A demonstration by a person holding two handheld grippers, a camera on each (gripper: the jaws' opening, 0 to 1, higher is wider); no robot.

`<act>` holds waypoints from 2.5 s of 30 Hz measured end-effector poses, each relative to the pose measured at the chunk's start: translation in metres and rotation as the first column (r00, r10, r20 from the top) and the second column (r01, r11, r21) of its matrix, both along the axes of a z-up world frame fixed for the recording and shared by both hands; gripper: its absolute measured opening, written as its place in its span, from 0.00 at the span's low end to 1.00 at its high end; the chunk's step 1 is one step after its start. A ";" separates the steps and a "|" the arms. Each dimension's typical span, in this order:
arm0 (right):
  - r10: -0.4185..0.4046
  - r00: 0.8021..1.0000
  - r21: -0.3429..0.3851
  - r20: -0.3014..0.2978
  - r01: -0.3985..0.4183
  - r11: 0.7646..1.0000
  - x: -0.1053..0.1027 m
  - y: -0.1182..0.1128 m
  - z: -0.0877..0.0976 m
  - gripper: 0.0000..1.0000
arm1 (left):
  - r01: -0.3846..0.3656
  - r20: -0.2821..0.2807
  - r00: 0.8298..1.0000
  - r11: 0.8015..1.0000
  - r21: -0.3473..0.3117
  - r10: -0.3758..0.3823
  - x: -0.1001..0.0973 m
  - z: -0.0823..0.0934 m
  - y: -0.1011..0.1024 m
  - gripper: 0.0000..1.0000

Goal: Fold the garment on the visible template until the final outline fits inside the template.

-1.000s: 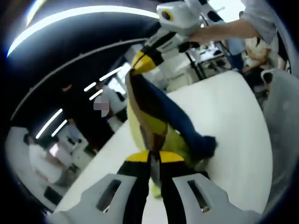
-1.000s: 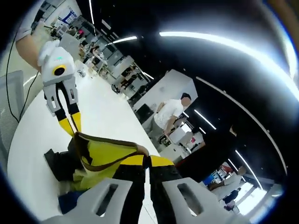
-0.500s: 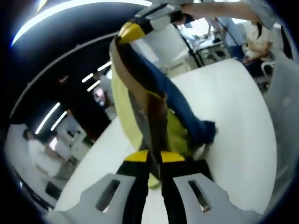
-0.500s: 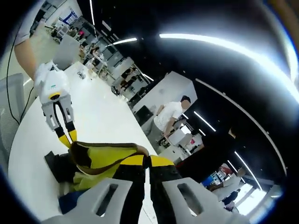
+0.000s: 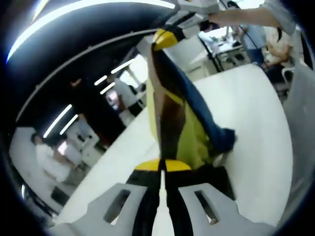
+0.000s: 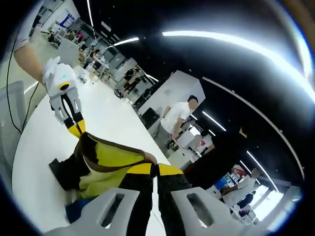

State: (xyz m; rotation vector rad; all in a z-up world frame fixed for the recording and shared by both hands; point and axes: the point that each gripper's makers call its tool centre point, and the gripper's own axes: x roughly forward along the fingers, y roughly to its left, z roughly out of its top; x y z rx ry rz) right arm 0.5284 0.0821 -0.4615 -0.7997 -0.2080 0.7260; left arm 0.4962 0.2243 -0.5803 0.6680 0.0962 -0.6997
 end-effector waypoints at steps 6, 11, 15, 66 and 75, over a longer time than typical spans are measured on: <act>0.000 1.000 0.022 -0.012 0.000 1.000 -0.003 -0.003 0.004 0.02 | -0.008 0.035 0.999 1.000 0.018 0.007 -0.001 0.020 0.006 0.00; -0.001 0.999 0.049 -0.037 0.002 0.999 -0.007 -0.007 0.007 0.02 | 0.000 0.065 0.998 0.999 0.052 -0.004 -0.005 0.036 0.008 0.00; 0.002 0.999 0.055 -0.038 0.001 0.998 -0.011 -0.011 0.012 0.02 | 0.005 0.104 0.994 0.996 0.092 -0.015 -0.002 0.050 0.010 0.00; 0.063 0.985 0.145 0.161 -0.086 0.986 -0.158 -0.027 0.133 0.02 | 0.066 0.388 0.918 0.996 0.060 -0.085 -0.128 0.232 0.000 0.00; 0.076 0.979 0.157 0.187 -0.106 0.982 -0.188 -0.025 0.140 0.02 | 0.071 0.417 0.904 0.995 0.067 -0.093 -0.154 0.242 -0.003 0.00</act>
